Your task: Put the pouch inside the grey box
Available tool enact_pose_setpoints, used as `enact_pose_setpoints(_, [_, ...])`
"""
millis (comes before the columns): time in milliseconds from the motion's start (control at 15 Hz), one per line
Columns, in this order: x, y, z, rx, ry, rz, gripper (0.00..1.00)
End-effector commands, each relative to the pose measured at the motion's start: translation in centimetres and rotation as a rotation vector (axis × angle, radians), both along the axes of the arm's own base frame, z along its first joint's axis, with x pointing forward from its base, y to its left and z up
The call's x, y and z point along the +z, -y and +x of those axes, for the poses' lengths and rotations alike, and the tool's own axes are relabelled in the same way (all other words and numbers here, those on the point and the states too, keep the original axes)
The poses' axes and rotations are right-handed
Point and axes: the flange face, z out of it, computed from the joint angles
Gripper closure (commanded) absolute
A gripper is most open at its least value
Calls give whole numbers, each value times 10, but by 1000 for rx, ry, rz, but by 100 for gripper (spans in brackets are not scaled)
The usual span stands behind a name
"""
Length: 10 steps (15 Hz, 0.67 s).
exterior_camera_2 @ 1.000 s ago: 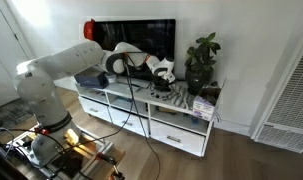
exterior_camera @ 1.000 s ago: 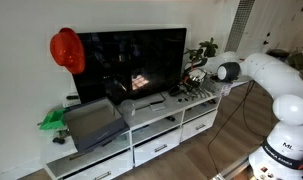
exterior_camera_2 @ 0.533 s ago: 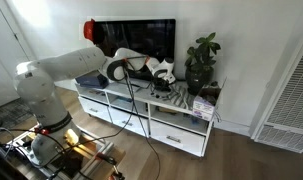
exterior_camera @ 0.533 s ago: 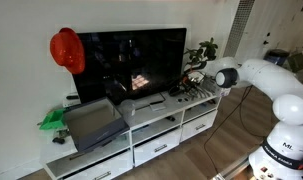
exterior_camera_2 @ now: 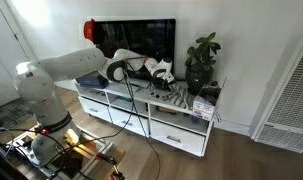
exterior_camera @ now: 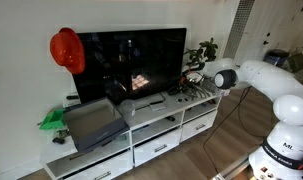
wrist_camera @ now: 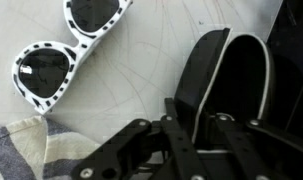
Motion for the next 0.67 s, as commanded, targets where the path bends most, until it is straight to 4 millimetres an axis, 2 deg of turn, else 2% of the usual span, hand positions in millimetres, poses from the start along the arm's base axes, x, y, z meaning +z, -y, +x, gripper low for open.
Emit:
enact_pose_setpoints(0, [-3, -8, 1, -27, -25, -11, 99])
enact_pose_setpoints(333, [-3, -14, -2, -32, -114, 19, 99])
enact_pose_setpoints(600, [10, -18, -3, 6, -170, 64, 99])
